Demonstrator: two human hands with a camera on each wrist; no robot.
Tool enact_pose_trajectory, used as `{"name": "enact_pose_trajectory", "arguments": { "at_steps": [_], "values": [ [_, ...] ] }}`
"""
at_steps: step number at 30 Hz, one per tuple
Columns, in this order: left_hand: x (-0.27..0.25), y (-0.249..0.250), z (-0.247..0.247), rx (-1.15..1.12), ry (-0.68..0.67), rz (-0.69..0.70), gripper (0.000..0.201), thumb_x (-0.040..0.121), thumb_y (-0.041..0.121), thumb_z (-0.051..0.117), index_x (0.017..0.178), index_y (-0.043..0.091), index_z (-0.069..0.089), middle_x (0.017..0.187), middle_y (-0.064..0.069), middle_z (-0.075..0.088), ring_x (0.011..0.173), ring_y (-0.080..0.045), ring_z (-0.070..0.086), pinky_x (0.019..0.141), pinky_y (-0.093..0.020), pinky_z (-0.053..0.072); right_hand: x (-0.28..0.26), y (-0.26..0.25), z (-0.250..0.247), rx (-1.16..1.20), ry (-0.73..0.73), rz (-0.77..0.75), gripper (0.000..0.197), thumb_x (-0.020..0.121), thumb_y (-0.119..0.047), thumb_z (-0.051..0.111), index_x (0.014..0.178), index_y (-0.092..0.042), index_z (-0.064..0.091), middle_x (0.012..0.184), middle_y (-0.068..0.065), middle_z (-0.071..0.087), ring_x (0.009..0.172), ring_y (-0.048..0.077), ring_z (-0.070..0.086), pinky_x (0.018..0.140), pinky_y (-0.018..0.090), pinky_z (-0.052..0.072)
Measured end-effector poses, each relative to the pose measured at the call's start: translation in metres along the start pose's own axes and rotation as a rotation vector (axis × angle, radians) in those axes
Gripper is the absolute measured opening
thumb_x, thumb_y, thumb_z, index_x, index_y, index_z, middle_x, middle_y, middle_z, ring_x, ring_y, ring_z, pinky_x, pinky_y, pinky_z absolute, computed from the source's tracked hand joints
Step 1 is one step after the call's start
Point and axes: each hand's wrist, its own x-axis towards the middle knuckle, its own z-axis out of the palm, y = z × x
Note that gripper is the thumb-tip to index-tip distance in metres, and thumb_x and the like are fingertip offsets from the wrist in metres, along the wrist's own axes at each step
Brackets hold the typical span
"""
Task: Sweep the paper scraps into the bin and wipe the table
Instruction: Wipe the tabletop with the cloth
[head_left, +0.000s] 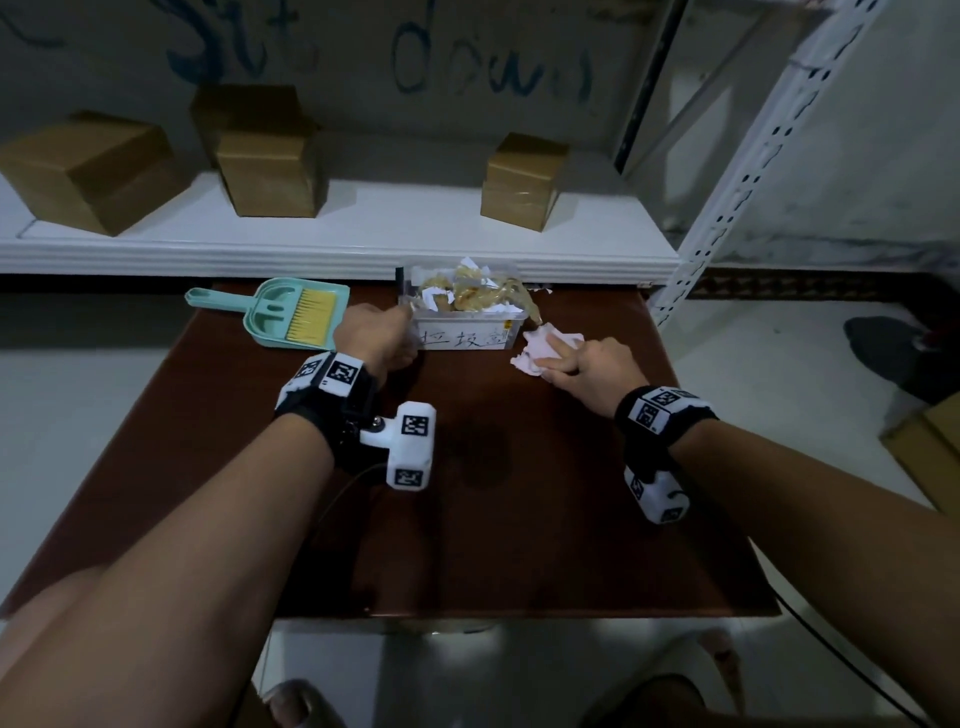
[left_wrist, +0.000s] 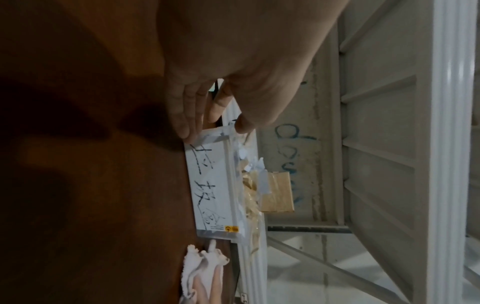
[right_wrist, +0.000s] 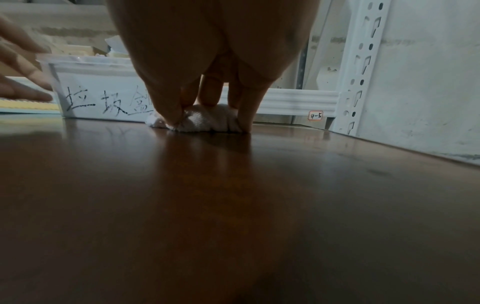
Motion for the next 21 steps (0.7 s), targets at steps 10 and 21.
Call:
{"name": "enact_pose_trajectory", "arguments": {
  "at_steps": [10, 21],
  "values": [
    [0.004, -0.004, 0.000, -0.105, 0.069, 0.034, 0.020, 0.086, 0.008, 0.076, 0.069, -0.001, 0.071, 0.074, -0.022, 0.073, 0.073, -0.040, 0.076, 0.063, -0.041, 0.065, 0.001, 0.000, 0.000, 0.029, 0.032, -0.007, 0.032, 0.101, -0.053, 0.056, 0.131, -0.048, 0.066, 0.151, -0.011, 0.055, 0.133, 0.027, 0.058, 0.102, 0.037, 0.052],
    [0.005, -0.002, -0.001, 0.009, 0.130, 0.074, 0.030, 0.080, 0.039, 0.084, 0.064, 0.018, 0.069, 0.067, -0.007, 0.073, 0.060, -0.027, 0.075, 0.061, -0.039, 0.064, 0.003, -0.002, 0.005, -0.010, 0.049, 0.049, 0.047, 0.100, -0.057, 0.053, 0.145, -0.042, 0.057, 0.141, -0.004, 0.066, 0.122, 0.032, 0.061, 0.097, 0.038, 0.052]
  ]
}}
